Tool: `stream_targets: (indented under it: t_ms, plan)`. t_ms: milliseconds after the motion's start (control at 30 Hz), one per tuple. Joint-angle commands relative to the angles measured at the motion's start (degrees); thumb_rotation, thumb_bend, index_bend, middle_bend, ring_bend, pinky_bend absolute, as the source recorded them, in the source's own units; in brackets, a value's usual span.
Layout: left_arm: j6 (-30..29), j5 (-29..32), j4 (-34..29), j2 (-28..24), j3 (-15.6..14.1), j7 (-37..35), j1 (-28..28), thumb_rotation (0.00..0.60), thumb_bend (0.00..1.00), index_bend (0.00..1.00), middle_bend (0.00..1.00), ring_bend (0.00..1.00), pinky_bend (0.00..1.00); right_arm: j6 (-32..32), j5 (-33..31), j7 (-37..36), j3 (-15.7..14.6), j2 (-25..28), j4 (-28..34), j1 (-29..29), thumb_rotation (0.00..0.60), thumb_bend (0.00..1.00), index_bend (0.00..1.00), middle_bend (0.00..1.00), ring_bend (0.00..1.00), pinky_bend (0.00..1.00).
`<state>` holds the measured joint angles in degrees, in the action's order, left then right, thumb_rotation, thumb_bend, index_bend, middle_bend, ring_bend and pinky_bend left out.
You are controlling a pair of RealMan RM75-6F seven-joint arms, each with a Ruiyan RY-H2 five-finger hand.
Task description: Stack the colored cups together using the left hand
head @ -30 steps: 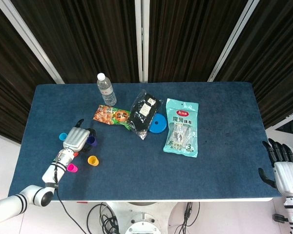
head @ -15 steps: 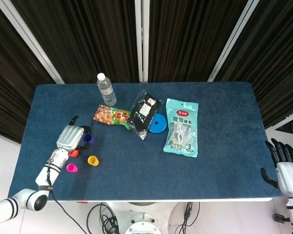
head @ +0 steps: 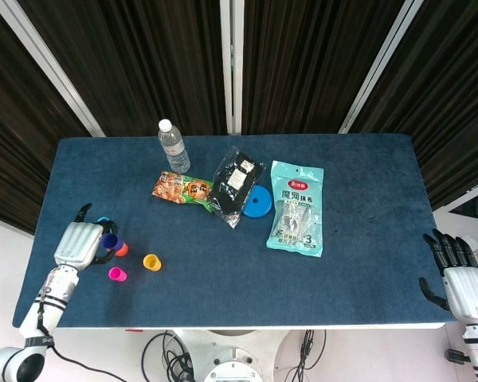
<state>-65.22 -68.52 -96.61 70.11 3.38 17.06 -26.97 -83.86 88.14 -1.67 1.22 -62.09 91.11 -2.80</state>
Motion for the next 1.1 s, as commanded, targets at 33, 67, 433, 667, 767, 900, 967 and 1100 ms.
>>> stream_targets:
  t_ms: [33,67,433,667,767,900,967,1100]
  plan:
    - [0.9,0.5,-0.1,-0.3,-0.3,-1.1,0.3,0.600,0.29,0.48,0.47,0.58,0.07,0.0,-0.1,0.0,0.1,-0.1,-0.1,0.0,0.600,0.33,0.00,0.00,0.00,0.00]
    - [0.9,0.5,0.2,-0.2,-0.3,-1.1,0.3,0.600,0.29,0.48,0.47,0.58,0.07,0.0,-0.1,0.0,0.1,-0.1,-0.1,0.0,0.600,0.33,0.00,0.00,0.00,0.00]
    - [2.9,1.5,5.9,3.6,0.5,-2.7,-0.1,0.600,0.29,0.47,0.47,0.57,0.07,-0.2,-0.8,0.2,0.4,0.0,0.1,0.1,0.600,0.33,0.00,0.00,0.00,0.00]
    - [3.5,1.6,7.7,4.7,0.4,-1.8,-0.3,0.600,0.28,0.42,0.41,0.50,0.05,-0.6,-0.8,-0.2,0.4,0.1,-0.1,0.3,0.600,0.33,0.00,0.00,0.00,0.00]
    - [2.8,0.7,7.8,4.9,0.3,-2.0,0.0,0.600,0.26,0.32,0.35,0.43,0.04,-0.7,-0.8,-0.3,0.4,0.1,-0.1,0.4,0.600,0.33,0.00,0.00,0.00,0.00]
    - [1.3,-0.5,7.6,4.8,0.5,-2.0,0.5,0.600,0.23,0.25,0.29,0.36,0.02,-0.9,-0.7,-0.3,0.5,0.2,-0.1,0.4,0.600,0.33,0.00,0.00,0.00,0.00]
    - [0.7,-0.8,7.1,4.6,0.5,-1.4,0.6,0.600,0.23,0.25,0.29,0.35,0.02,-0.9,-0.6,-0.3,0.5,0.3,0.0,0.4,0.600,0.33,0.00,0.00,0.00,0.00]
    - [0.0,-2.3,3.9,3.6,0.1,-0.2,0.7,0.600,0.23,0.25,0.29,0.35,0.02,-1.1,-0.6,-0.3,0.6,0.3,0.2,0.4,0.600,0.33,0.00,0.00,0.00,0.00]
